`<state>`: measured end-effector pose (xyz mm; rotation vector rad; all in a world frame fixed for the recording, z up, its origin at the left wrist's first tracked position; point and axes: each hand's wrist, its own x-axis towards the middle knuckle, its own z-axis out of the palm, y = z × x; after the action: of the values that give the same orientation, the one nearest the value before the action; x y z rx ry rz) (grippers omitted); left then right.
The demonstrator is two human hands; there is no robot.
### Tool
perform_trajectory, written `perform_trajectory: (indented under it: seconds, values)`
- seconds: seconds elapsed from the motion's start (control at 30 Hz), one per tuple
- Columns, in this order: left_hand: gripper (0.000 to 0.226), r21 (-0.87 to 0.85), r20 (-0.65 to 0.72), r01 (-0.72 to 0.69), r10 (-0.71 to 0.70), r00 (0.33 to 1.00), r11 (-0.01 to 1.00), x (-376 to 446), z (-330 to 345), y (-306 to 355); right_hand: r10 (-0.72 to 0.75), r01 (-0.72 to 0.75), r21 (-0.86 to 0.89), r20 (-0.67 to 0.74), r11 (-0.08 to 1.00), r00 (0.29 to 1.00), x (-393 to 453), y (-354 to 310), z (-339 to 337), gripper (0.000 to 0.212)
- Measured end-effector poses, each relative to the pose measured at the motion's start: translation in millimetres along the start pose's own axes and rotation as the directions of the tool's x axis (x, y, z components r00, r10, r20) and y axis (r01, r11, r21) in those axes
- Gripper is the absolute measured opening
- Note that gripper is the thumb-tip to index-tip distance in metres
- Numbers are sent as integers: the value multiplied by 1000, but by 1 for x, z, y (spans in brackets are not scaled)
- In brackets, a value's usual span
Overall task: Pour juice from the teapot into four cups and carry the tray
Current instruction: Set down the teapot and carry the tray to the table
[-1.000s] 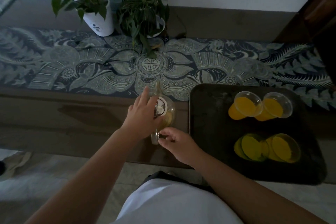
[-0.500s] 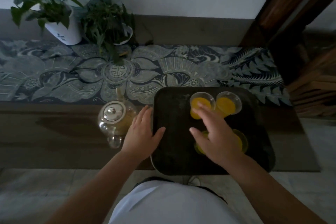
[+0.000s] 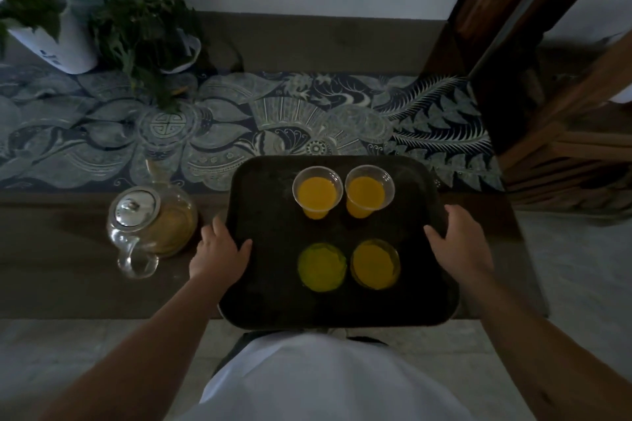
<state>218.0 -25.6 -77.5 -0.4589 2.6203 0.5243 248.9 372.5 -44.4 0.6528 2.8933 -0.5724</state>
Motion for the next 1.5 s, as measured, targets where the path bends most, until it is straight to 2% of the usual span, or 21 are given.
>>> perform_trajectory:
  seconds: [0.1, 0.17, 0.23, 0.33, 0.53, 1.0, 1.23, 1.5]
  values:
    - [64, 41, -34, 48, -47, 998, 998, 4, 4, 3, 74, -69, -121, 31, 990, 997, 10, 19, 14, 58]
    - [46, 98, -87, 48, -40, 995, 994, 5, 7, 3, 68, -65, -150, 11, 987, 998, 14, 26, 19, 56]
    - [38, 148, -117, 48, -31, 993, 988, 6, 8, 2, 53, -50, -154, 13, 987, 999, 17, 28, 23, 51]
    - [37, 191, -137, 62, -36, 990, 980, 8, 8, 1, 68, -60, -154, 49, 986, 996, 26, 30, 27, 45]
    - [41, 225, -148, 96, -63, 987, 970, 11, 11, 3, 97, -58, -306, 116, 950, 989, 34, 38, 33, 39]
    - [42, 138, -180, 92, -67, 981, 986, 14, 12, 0, 84, -48, -239, 142, 970, 986, 43, 45, 39, 35]
    - [42, 93, -181, 84, -66, 981, 992, 9, 14, -1, 38, -18, -186, 102, 982, 994, 35, 54, 34, 34]
    - [42, 128, -191, 27, -2, 982, 991, 4, 7, 9, 54, -52, -73, 31, 996, 998, 11, 74, 30, 34]
